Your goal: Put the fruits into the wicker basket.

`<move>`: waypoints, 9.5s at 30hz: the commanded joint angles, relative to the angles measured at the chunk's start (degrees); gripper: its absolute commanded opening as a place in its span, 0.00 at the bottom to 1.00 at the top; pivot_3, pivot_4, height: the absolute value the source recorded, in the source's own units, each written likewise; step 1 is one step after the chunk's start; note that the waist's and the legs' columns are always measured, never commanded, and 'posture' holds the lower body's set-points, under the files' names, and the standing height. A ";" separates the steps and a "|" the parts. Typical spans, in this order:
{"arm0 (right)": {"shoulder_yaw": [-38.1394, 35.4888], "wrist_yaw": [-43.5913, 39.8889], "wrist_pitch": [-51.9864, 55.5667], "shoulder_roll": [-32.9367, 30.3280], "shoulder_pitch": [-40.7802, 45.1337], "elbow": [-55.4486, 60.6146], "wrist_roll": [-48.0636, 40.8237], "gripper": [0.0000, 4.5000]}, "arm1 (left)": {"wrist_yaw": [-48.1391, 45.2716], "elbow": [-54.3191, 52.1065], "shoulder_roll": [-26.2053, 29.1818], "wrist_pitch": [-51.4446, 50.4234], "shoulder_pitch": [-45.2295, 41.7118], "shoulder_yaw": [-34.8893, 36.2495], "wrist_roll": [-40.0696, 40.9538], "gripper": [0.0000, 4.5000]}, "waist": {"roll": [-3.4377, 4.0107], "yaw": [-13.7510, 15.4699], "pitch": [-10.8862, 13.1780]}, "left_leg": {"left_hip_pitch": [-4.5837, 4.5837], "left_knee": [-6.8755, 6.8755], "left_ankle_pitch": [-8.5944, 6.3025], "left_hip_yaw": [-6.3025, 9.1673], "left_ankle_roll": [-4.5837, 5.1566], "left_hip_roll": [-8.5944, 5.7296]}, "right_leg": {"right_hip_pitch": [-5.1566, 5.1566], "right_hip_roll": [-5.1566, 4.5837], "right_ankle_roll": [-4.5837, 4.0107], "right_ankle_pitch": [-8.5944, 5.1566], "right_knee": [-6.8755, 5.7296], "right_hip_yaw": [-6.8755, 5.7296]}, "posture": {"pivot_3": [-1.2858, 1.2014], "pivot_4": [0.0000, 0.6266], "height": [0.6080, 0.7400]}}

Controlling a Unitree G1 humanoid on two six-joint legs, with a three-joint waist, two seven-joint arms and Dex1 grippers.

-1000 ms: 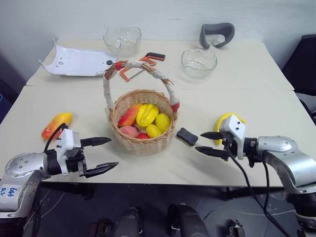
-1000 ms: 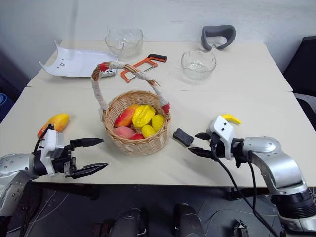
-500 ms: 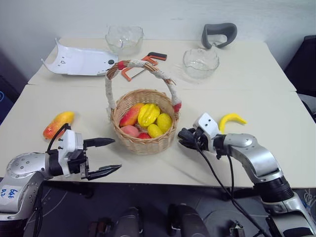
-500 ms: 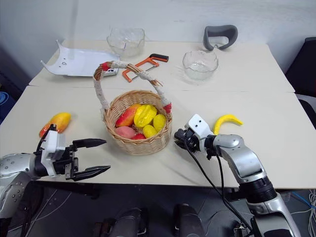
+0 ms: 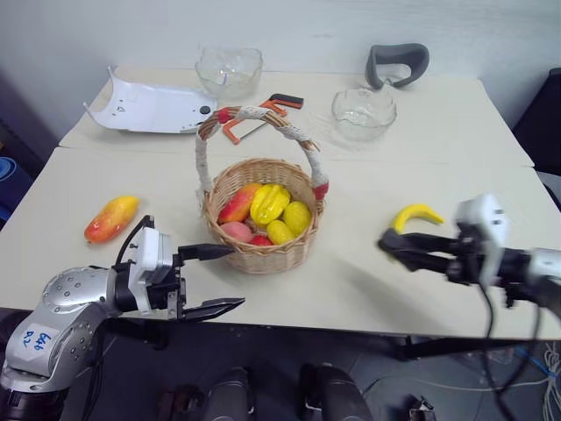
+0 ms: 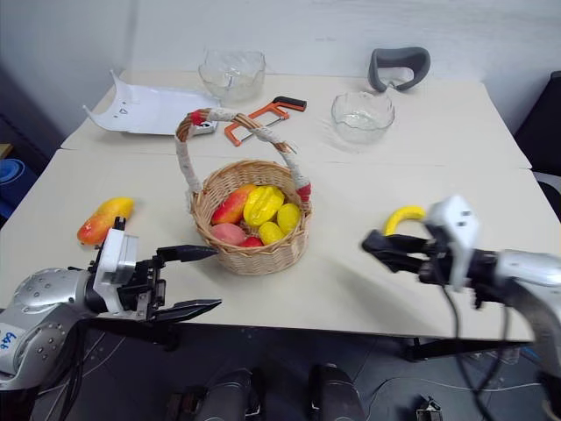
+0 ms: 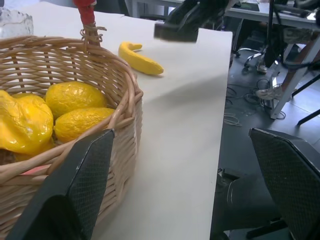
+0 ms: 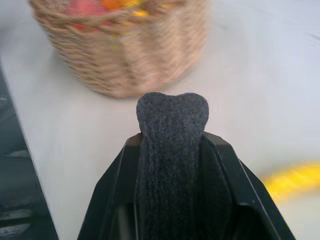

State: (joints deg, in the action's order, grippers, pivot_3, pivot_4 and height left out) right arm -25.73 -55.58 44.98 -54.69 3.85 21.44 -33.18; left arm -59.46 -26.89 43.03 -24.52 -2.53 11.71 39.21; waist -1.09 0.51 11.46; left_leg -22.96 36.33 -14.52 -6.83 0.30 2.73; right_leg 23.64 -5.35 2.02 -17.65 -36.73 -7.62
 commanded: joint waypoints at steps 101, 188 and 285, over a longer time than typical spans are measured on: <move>0.68 10.22 -29.93 17.54 -23.36 10.23 -2.94 1.00 | 8.42 6.97 0.62 -10.75 -18.98 4.20 -0.09 1.00 | -0.92 -0.52 -0.45 | 0.82 -0.10 -0.23 -1.52 -0.97 0.94 | 0.59 1.06 -0.66 -0.32 -0.86 1.67 | 0.52 0.24 1.00; 31.58 -12.04 -6.52 2.46 24.84 -14.51 7.72 0.08 | -6.95 6.84 7.58 -2.12 2.82 18.09 7.33 1.00 | -0.92 -1.92 -0.31 | 0.60 -0.20 -0.43 -1.48 -1.00 1.09 | 0.90 1.27 -0.88 -0.38 -0.72 1.73 | 0.52 0.24 1.00; 7.43 20.83 -20.13 20.10 22.57 -19.00 9.82 0.39 | -8.43 19.99 -0.82 2.50 -13.78 4.08 3.94 1.00 | -0.93 -2.29 -0.22 | 0.78 -0.16 -0.38 -1.54 -1.49 1.39 | 0.99 1.73 -1.11 -0.25 -0.80 1.85 | 0.52 0.24 1.00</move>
State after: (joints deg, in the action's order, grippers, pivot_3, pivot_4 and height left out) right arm -17.93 -35.14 25.24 -34.45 26.57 0.17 -22.72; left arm -67.43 -6.15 42.27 -23.72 -15.52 15.14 43.79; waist -2.02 -1.78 11.23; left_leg -22.18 36.18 -14.91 -8.36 -1.16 4.12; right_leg 24.62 -3.62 0.91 -17.90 -37.53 -5.75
